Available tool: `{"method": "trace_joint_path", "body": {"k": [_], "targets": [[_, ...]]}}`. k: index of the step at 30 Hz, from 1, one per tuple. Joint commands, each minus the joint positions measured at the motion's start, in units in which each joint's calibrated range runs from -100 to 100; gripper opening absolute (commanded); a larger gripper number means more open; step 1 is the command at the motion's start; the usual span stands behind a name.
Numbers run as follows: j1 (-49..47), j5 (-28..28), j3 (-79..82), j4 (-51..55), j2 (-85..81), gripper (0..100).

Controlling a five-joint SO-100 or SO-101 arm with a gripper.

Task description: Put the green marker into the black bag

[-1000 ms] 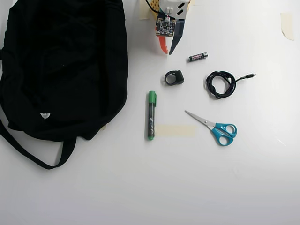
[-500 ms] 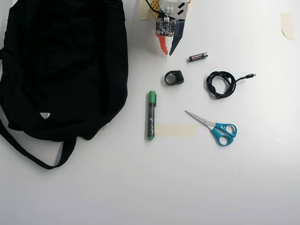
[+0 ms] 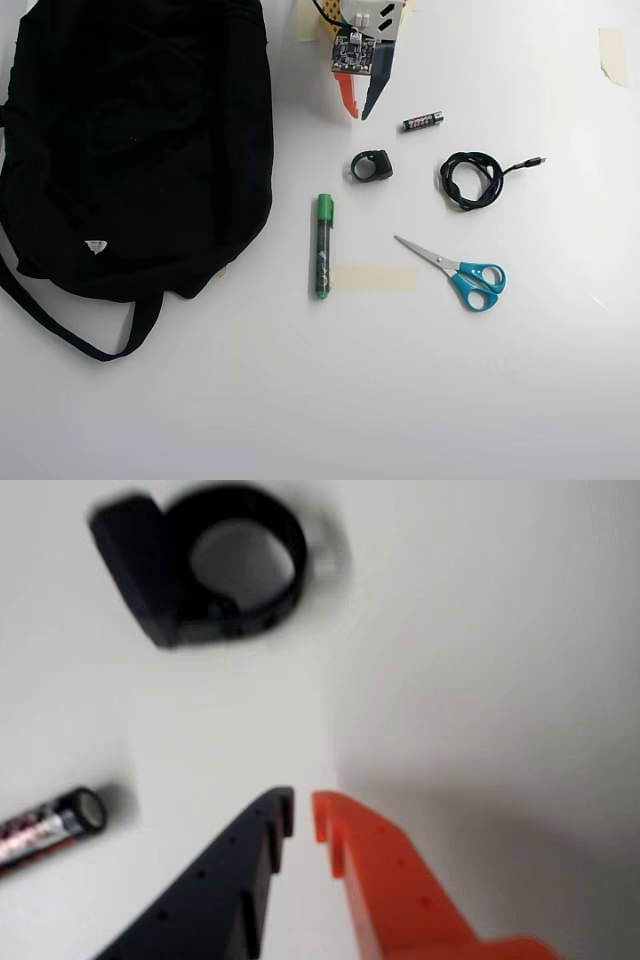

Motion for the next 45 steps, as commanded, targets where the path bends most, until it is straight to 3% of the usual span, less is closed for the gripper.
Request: {"method": "trace_joint_path", "body": {"k": [1, 45], "targets": [[-0.27, 0.01, -5.20, -1.48, 3.90, 2], [-2.29, 0.07, -48.24, -15.87, 48.21, 2]]}}
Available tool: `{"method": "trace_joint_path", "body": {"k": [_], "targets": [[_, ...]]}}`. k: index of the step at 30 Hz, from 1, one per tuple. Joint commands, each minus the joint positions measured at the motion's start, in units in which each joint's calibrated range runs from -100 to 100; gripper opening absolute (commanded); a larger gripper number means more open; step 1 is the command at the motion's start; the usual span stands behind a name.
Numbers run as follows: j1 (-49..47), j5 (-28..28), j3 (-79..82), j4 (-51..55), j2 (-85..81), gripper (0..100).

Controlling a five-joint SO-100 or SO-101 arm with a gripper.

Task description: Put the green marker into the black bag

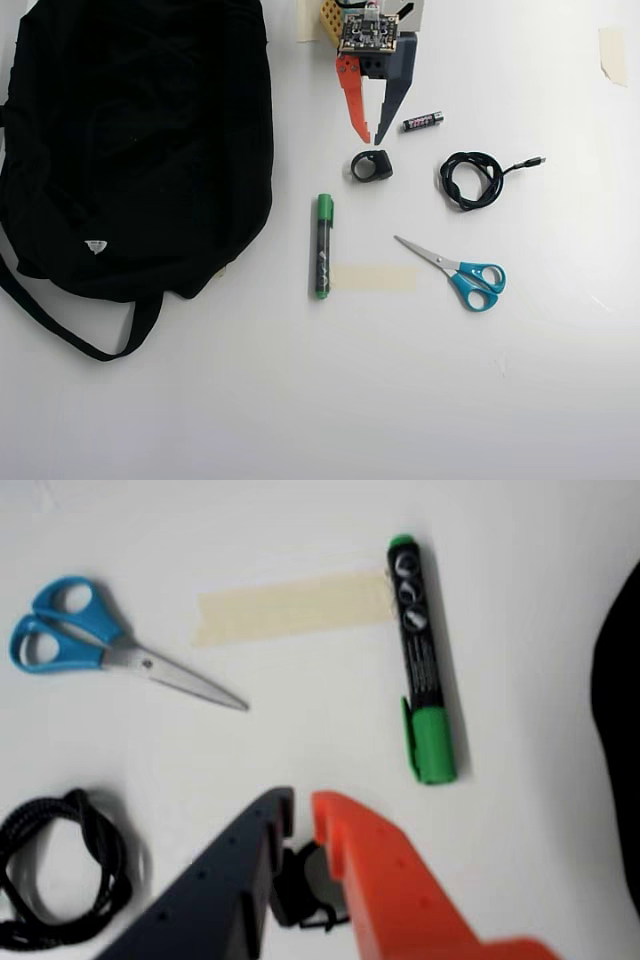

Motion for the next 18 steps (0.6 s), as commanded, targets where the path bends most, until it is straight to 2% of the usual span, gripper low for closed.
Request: {"method": "trace_joint_path", "body": {"k": [1, 18], "targets": [[-0.38, 0.07, -5.83, -2.04, 2.97, 2], [-0.38, 0.07, -20.65, -7.81, 19.07, 2]]}}
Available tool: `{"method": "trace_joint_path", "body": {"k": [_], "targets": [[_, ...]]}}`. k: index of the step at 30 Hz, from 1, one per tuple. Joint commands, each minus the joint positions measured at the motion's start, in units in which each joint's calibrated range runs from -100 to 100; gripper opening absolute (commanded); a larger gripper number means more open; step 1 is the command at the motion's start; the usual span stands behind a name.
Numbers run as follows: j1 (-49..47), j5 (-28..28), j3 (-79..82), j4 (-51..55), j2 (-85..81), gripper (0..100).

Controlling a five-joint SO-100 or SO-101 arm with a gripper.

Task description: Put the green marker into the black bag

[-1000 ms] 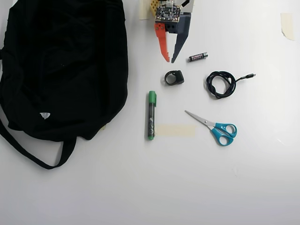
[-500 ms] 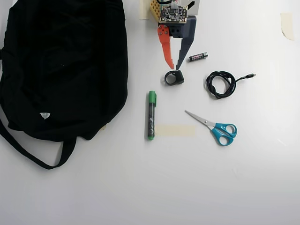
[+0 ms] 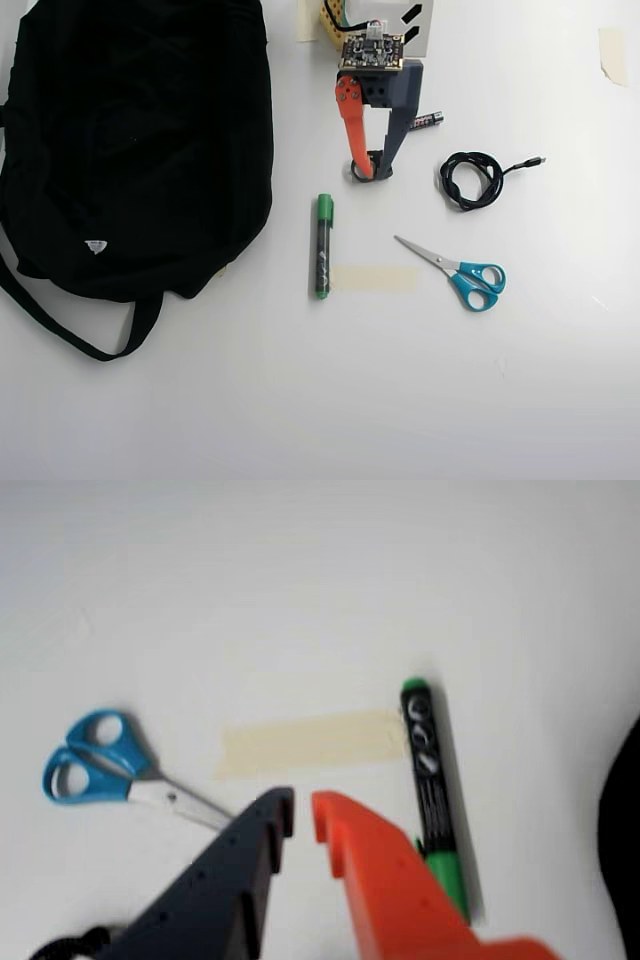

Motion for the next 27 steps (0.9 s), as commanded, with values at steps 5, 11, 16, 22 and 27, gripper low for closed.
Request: {"method": "trace_joint_path", "body": {"k": [5, 11, 16, 22, 27], "targets": [[-0.38, 0.07, -11.14, -1.37, 7.52, 2], [-0.23, 0.33, -16.53, -6.63, 13.42, 2], [-0.01, 0.33, -16.62, -12.31, 15.24, 2], [0.07, 0.12, -16.62, -18.34, 16.74, 2], [0.14, 0.12, -17.70, -23.25, 19.14, 2]]}}
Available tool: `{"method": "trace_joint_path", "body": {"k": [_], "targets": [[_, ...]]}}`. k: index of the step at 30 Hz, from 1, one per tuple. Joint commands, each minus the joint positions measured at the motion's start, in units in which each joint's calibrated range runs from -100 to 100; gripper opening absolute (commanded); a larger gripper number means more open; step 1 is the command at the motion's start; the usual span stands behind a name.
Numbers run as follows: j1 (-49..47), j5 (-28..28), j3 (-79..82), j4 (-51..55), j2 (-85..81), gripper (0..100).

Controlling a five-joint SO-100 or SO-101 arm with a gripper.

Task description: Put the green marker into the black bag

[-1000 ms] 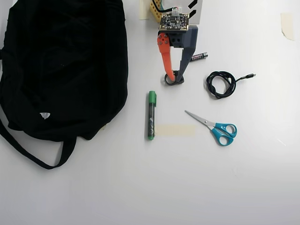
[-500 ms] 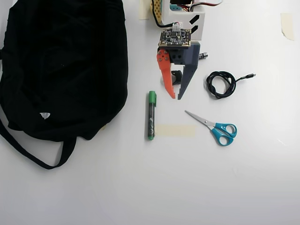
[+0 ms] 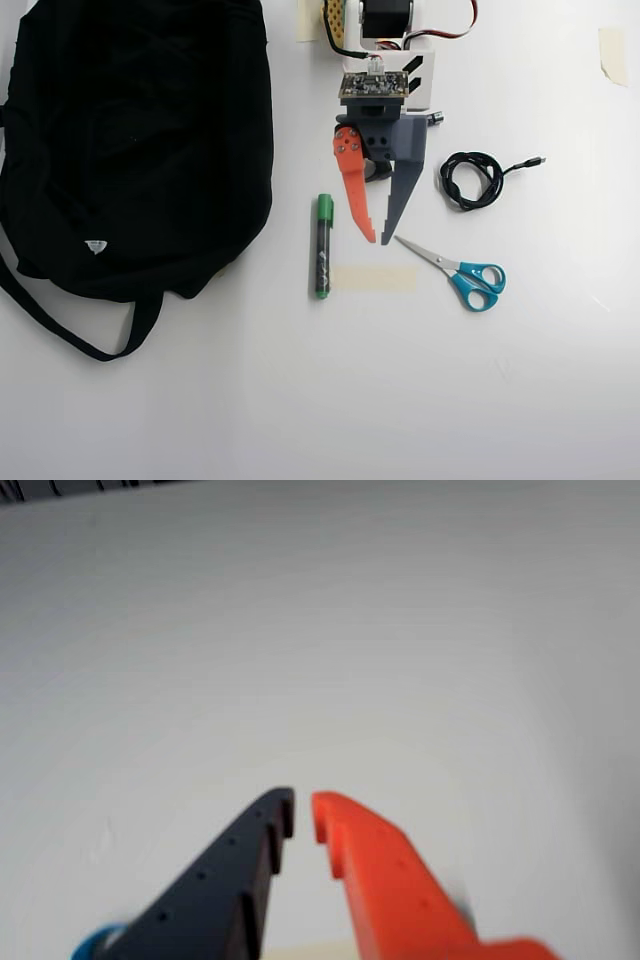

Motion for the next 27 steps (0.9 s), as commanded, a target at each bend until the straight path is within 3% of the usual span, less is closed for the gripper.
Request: {"method": "trace_joint_path", "body": {"k": [1, 21, 27], "targets": [[0.14, 0.12, -4.59, -3.84, 1.54, 2], [0.22, 0.54, -20.86, -4.36, 11.91, 2], [0.14, 0.54, -20.86, -9.70, 13.91, 2]]}}
